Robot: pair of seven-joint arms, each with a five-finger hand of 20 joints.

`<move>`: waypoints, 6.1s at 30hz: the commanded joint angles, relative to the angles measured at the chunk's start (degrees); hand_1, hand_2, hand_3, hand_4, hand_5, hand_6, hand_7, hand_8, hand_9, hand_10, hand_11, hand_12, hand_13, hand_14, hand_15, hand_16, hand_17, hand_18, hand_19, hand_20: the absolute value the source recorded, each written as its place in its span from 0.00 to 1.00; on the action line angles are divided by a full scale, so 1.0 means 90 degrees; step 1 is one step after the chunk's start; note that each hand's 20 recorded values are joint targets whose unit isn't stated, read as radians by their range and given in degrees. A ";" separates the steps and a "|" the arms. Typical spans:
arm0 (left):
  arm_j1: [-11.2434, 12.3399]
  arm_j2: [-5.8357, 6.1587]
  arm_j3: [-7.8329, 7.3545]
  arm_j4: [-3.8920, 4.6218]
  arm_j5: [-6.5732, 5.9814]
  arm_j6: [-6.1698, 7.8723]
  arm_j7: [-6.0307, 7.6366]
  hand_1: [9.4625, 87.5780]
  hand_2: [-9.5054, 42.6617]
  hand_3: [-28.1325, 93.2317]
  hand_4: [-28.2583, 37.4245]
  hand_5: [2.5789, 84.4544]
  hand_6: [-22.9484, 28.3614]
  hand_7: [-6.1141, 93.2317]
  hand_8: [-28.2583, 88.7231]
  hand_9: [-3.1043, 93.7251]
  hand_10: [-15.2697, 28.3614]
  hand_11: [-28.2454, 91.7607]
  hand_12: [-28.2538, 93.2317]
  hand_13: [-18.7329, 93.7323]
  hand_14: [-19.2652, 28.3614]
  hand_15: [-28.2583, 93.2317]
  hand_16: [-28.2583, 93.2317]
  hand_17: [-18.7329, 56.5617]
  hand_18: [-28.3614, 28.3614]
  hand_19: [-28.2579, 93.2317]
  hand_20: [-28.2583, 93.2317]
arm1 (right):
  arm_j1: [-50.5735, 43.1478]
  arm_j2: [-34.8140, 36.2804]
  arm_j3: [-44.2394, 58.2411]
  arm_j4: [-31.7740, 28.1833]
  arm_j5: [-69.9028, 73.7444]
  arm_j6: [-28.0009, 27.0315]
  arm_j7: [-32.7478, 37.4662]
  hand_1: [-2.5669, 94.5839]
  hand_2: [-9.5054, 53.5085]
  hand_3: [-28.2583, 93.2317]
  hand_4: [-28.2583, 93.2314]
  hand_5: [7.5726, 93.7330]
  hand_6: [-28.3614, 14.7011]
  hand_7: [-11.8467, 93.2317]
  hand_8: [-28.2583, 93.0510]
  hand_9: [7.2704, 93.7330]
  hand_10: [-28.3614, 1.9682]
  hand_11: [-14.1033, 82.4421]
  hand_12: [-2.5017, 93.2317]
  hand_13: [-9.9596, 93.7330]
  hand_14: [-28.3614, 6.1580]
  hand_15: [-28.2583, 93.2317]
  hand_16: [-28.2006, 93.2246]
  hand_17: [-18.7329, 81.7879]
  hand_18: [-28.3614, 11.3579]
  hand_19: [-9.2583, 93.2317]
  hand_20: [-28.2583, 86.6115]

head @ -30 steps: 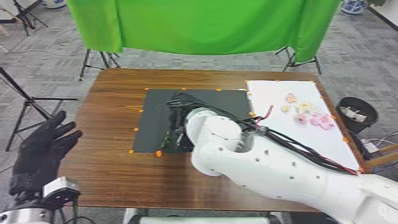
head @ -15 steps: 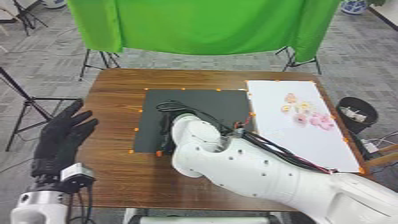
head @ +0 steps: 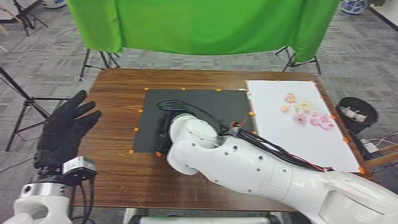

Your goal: Arrange flowers

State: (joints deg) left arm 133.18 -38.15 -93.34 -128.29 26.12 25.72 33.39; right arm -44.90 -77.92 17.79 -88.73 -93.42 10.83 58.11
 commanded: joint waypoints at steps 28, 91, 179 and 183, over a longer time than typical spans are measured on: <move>-0.0020 -0.0019 -0.0030 0.0025 0.0090 -0.0128 -0.0185 0.24 0.30 0.80 0.07 0.41 0.58 0.19 0.16 0.32 0.68 0.48 0.29 0.31 0.79 0.68 0.13 0.11 0.78 0.54 0.35 | 0.0145 -0.0172 0.0169 -0.0186 0.0031 -0.0730 0.0286 0.55 0.00 0.81 0.01 0.65 0.56 0.33 0.22 0.87 0.52 0.33 0.28 0.90 0.73 0.85 0.36 0.80 0.33 1.00 0.59; 0.0997 -0.0303 -0.0112 -0.0223 -0.0288 0.0401 0.0531 0.23 0.35 0.74 0.05 0.41 0.62 0.17 0.17 0.35 0.75 0.46 0.33 0.34 0.90 0.69 0.15 0.10 0.83 0.56 0.35 | -0.0662 0.1164 0.0881 -0.2038 0.0675 -0.1973 -0.0145 0.23 0.35 0.79 0.07 0.53 0.40 0.24 0.17 0.69 0.12 0.31 0.16 0.86 0.53 0.84 0.33 0.75 0.20 1.00 0.55; 0.1083 -0.0366 -0.0097 -0.0224 -0.0191 0.0279 0.0519 0.23 0.34 0.76 0.06 0.41 0.62 0.17 0.17 0.34 0.75 0.46 0.32 0.33 0.89 0.68 0.14 0.10 0.83 0.57 0.34 | 0.0037 0.1021 0.0256 -0.2419 -0.0411 -0.2045 -0.0834 0.19 0.42 0.77 0.07 0.52 0.58 0.23 0.14 0.82 0.29 0.60 0.25 0.90 0.60 0.87 0.36 0.81 0.19 1.00 0.66; 0.1124 -0.0331 -0.0065 -0.0231 -0.0240 0.0303 0.0605 0.23 0.34 0.76 0.05 0.41 0.62 0.17 0.17 0.34 0.75 0.46 0.32 0.33 0.89 0.68 0.14 0.10 0.82 0.57 0.34 | -0.0004 0.1135 0.0454 -0.2561 -0.0270 -0.2051 -0.0893 0.19 0.42 0.78 0.07 0.52 0.57 0.23 0.14 0.82 0.29 0.60 0.24 0.90 0.59 0.87 0.36 0.80 0.20 1.00 0.66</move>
State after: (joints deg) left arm 141.76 -40.95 -94.19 -129.85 24.95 27.89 37.31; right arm -47.22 -69.22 20.00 -110.11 -97.34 -7.94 50.31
